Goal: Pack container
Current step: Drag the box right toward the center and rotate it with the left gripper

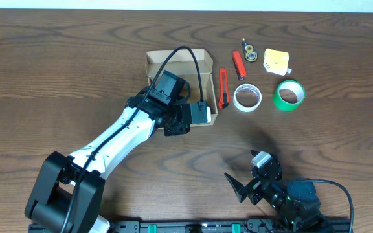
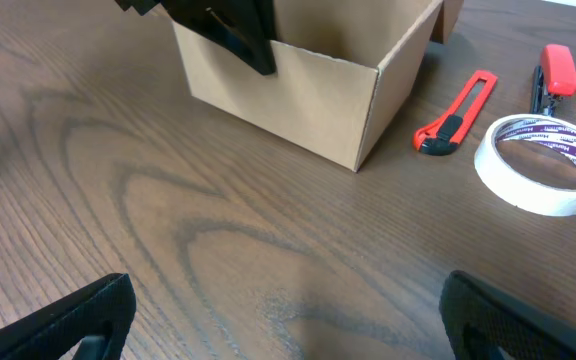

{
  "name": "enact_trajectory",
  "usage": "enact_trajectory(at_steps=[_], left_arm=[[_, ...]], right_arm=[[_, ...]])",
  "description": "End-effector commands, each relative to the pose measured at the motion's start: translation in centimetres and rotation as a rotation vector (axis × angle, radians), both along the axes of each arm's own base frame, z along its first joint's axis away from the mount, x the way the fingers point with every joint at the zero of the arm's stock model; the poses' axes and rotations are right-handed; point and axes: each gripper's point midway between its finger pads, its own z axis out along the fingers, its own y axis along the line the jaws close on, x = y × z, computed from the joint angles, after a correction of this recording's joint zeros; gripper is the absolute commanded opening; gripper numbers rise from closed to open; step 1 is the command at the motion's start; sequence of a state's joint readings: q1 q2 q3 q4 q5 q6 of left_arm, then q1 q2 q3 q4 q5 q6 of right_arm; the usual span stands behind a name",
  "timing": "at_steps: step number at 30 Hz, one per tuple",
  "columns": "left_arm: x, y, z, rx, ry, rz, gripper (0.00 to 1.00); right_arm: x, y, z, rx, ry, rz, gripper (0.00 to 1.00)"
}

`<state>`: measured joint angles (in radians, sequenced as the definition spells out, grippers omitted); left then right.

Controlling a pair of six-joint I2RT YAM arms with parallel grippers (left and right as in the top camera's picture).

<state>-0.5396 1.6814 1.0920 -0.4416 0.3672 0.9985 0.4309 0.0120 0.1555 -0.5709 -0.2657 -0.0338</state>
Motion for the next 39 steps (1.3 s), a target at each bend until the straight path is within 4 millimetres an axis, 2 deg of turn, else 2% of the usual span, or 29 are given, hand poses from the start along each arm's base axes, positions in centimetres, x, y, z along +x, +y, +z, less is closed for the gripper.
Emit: enact_trajectory(at_steps=[1,2,4,7,11,13,16,18,22,24,30,35,37,39], left_arm=[[0.7,-0.5,1.5,-0.038,-0.021,0.017,0.78],[0.9,-0.6,1.7,-0.048,-0.013,0.039,0.95],[1.2,-0.8,2.5,-0.075,0.003,0.096,0.95],[1.5,-1.2,4.8,-0.133,0.023,0.174,0.95],[1.8,-1.4,9.9,-0.255,0.056,0.345,0.96],[1.5,-1.0,12.3,-0.289,0.037,0.370,0.95],[1.5,0.3,13.6,-0.297,0.023,0.450,0.96],[1.7,1.6,13.1,-0.289,0.075,0.575,0.95],[2.3,5.7,9.8,-0.207,0.214,0.910,0.95],[2.8,8.1,8.0,-0.170,0.272,1.122,0.99],[3.7,9.7,4.7,-0.139,0.376,1.314,1.00],[4.0,10.2,1.7,-0.077,0.412,1.407,0.82],[4.0,10.3,0.8,-0.057,0.425,1.420,0.65],[4.0,10.5,0.3,-0.037,0.419,1.430,0.44]], right_arm=[[-0.2,0.2,0.0,0.006,0.001,0.013,0.99],[-0.2,0.2,0.0,0.006,0.001,0.013,0.99],[-0.2,0.2,0.0,0.006,0.001,0.013,0.99],[-0.2,0.2,0.0,0.006,0.001,0.013,0.99],[-0.2,0.2,0.0,0.006,0.000,0.013,0.99],[-0.2,0.2,0.0,0.006,0.001,0.013,0.99],[-0.2,0.2,0.0,0.006,0.000,0.013,0.99],[-0.2,0.2,0.0,0.006,0.000,0.013,0.99],[-0.2,0.2,0.0,0.006,0.001,0.013,0.99],[-0.2,0.2,0.0,0.006,0.000,0.013,0.99],[-0.2,0.2,0.0,0.006,0.001,0.013,0.99],[-0.2,0.2,0.0,0.006,0.001,0.013,0.99],[-0.2,0.2,0.0,0.006,0.000,0.013,0.99],[-0.2,0.2,0.0,0.006,0.001,0.013,0.99]])
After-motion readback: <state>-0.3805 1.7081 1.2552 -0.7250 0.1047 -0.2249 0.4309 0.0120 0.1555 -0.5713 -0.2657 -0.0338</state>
